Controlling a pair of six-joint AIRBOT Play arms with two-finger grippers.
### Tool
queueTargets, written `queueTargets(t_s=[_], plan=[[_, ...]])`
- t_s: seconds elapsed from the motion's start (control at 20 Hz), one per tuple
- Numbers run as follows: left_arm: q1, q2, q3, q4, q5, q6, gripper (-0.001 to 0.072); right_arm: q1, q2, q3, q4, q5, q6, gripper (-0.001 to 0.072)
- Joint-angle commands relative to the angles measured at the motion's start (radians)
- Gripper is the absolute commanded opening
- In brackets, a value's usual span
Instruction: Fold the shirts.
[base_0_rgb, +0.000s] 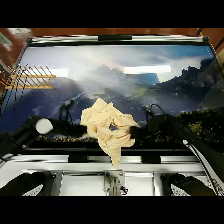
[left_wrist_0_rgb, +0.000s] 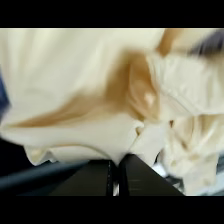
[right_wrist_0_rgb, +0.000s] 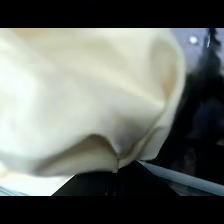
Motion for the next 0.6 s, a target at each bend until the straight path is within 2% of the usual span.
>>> queueTargets(t_s=[0.0, 0.05, 0.15, 0.25, 0.3, 0.4, 0.55], plan=[[0.093, 0.005, 0.283, 0.209, -0.119, 0.064, 0.0032, -0.038, 0.133, 0.176, -0.237, -0.106, -0.032, 0.0059], [0.121, 0.005, 0.411, 0.254, -0.158, 0.109, 0.0032, -0.064, 0.200, 0.275, -0.337, -0.122, -0.044, 0.0060], [0.165, 0.005, 0.671, 0.301, -0.193, 0.145, 0.0032, -0.108, 0.312, 0.479, -0.485, -0.101, -0.045, 0.0059], [0.192, 0.005, 0.958, 0.302, -0.176, 0.150, 0.0033, -0.128, 0.398, 0.702, -0.534, -0.042, -0.058, 0.0059], [0.192, 0.005, 1.082, 0.299, -0.160, 0.151, 0.0033, -0.126, 0.425, 0.794, -0.526, -0.015, -0.060, 0.0060], [0.190, 0.005, 1.287, 0.268, -0.128, 0.151, 0.0033, -0.126, 0.460, 0.941, -0.420, 0.016, -0.062, 0.0060], [0.190, 0.064, 1.357, 0.278, -0.086, 0.151, 0.0033, -0.127, 0.478, 1.062, -0.277, 0.012, -0.072, 0.0060]])
